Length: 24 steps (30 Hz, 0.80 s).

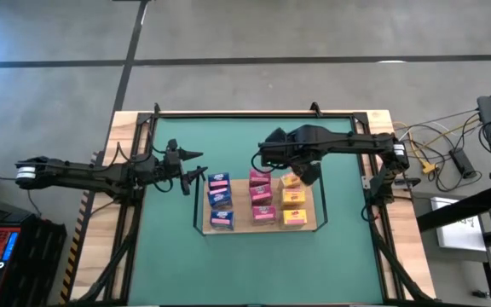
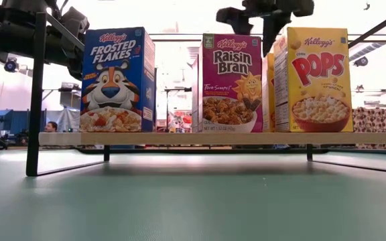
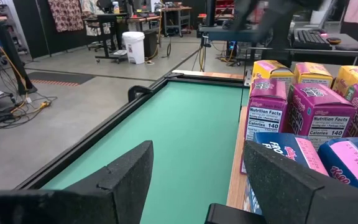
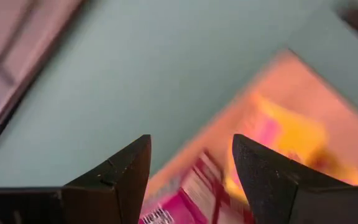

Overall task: Stack cereal on shelf
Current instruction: Return to Home Position

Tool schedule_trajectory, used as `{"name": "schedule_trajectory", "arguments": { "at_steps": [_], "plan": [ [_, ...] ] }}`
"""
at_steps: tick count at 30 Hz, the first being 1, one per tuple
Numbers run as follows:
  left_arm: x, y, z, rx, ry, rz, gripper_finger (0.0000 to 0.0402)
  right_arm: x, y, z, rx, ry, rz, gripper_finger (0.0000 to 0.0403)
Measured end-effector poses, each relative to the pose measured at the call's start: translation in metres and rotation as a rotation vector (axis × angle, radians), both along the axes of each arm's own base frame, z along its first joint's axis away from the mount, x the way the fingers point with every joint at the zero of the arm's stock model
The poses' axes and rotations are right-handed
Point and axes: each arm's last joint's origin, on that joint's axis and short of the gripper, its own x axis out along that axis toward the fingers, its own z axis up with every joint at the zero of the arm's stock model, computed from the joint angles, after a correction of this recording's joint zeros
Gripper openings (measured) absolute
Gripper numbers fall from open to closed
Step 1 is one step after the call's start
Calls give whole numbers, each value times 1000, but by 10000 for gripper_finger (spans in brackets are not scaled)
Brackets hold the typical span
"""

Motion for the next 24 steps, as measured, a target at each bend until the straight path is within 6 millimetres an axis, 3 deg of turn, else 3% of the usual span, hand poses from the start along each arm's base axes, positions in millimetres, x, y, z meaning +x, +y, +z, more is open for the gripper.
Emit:
{"name": "schedule_trajectory", "arguments": {
  "at_steps": [6, 12, 15, 24],
  "plan": [
    [0, 0, 0, 0, 0, 0, 233, 5, -10, 16, -440, 177, 410, 215],
    [0, 0, 0, 0, 0, 0, 233, 27, -14, 36, -756, 327, 772, 215],
    [0, 0, 0, 0, 0, 0, 233, 32, -15, 46, -822, 370, 885, 215],
    [0, 0, 0, 0, 1, -1, 233, 27, -20, 58, -851, 436, 990, 215]
  ]
}}
